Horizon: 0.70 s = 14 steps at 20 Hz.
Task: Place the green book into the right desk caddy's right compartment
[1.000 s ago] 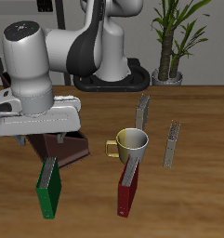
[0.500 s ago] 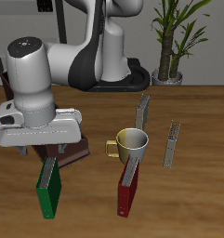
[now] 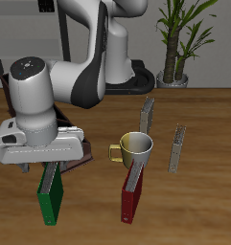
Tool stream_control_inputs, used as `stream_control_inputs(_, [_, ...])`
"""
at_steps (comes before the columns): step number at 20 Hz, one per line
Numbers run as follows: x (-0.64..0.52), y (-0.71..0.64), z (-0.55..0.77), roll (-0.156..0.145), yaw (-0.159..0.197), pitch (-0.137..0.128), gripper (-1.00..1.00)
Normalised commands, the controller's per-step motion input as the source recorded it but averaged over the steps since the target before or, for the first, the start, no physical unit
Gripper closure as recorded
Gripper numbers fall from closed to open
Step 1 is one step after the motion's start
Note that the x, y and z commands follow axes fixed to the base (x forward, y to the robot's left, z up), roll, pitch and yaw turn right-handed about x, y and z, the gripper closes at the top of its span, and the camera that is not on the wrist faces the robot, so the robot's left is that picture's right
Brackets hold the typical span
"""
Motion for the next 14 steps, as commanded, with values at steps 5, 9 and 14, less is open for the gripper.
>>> stream_control_inputs(5, [0.05,0.06,-0.23,0.002,-0.009,0.006,-1.00])
stream_control_inputs(9, [0.06,0.02,-0.22,-0.004,0.009,0.033,-1.00])
stream_control_inputs(14, [0.11,0.07,-0.27,0.007,0.016,0.051,-1.00])
